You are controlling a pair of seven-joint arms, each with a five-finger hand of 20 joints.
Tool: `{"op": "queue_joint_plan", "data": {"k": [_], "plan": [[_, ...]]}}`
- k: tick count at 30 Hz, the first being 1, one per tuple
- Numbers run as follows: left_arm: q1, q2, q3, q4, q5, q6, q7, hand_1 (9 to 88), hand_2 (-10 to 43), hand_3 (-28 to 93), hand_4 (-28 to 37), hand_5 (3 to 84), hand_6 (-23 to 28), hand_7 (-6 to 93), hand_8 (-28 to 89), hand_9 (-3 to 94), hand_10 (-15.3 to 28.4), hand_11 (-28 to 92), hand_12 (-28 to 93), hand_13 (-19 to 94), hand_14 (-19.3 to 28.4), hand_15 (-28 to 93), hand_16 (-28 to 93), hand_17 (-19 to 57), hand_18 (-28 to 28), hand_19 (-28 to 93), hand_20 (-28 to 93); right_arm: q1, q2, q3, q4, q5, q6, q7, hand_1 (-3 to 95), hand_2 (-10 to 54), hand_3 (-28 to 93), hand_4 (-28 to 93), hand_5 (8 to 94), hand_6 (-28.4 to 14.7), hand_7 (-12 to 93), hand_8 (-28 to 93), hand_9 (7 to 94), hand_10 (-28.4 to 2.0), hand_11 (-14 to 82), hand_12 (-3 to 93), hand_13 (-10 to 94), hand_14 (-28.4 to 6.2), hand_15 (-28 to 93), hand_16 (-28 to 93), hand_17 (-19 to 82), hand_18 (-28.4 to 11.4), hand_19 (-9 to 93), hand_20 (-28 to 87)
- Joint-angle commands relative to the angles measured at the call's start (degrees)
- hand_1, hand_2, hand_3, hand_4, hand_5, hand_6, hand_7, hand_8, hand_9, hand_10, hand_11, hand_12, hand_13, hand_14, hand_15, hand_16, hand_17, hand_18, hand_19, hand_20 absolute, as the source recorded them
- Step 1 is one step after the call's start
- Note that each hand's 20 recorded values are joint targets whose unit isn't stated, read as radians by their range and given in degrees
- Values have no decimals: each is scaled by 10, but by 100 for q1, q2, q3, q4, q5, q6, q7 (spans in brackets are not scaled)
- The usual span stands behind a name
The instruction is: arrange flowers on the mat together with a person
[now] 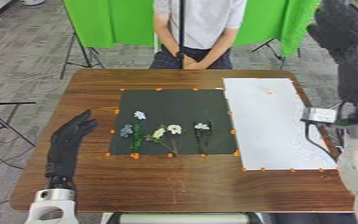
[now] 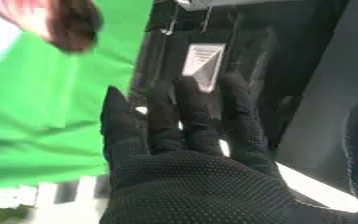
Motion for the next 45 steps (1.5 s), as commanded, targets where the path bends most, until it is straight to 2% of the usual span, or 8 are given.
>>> {"op": "queue_joint_plan", "data": {"k": [1, 12, 25, 29, 35, 45], "plan": [[118, -73, -50, -37, 35, -90, 0, 213, -59, 720, -198, 466, 35, 105, -61, 477, 140, 155, 125, 372, 164, 130, 4, 64, 107, 64, 150, -2090, -876, 80, -297, 2878, -161, 435, 11, 46, 741, -206, 331, 11, 54, -83, 341, -127, 23, 86, 237, -107, 46, 57, 156, -155, 3, 234], [8, -40, -7, 1, 59, -169, 19, 212, -56, 717, -205, 468, 37, 98, -60, 478, 141, 151, 123, 373, 164, 126, 3, 64, 106, 61, 149, -2393, -1433, -112, -212, 2279, -302, 781, 1, 50, 741, -207, 336, -4, 48, -80, 345, -130, 26, 83, 234, -97, 61, 33, 150, -154, 7, 224], [-89, 27, -23, -16, 84, -218, 148, 212, -55, 716, -204, 471, 40, 93, -59, 480, 143, 149, 123, 376, 159, 117, -1, 72, 90, 47, 144, -2191, -1352, -238, 22, 1912, -143, 669, -16, 58, 743, -218, 353, -7, 54, -83, 361, -127, 30, 85, 244, -91, 80, 15, 155, -154, 10, 226], [-120, 43, -29, -1, 52, -220, 196, 214, -53, 715, -205, 475, 41, 91, -59, 483, 143, 149, 122, 377, 157, 113, -2, 79, 84, 42, 146, -2154, -1342, -293, 47, 1901, -135, 644, -25, 76, 700, -251, 366, -9, 56, -84, 360, -126, 30, 84, 243, -91, 87, 6, 156, -154, 9, 227], [-174, 73, -16, 35, 45, -262, 206, 215, -51, 717, -205, 478, 41, 93, -59, 485, 144, 149, 122, 379, 156, 115, -2, 83, 81, 39, 150, -2161, -1343, -271, 73, 1912, -49, 590, -26, 92, 647, -279, 386, -12, 55, -85, 338, -115, 24, 81, 241, -90, 90, 1, 156, -153, 9, 228], [-172, 99, -35, 45, 36, -281, 188, 213, -52, 718, -203, 479, 41, 94, -59, 485, 143, 149, 122, 379, 156, 116, -2, 83, 82, 38, 152, -2179, -1358, -238, 86, 1924, -56, 614, -26, 80, 688, -268, 402, -9, 68, -86, 357, -122, 31, 84, 253, -95, 99, 3, 163, -154, 12, 232]]}}
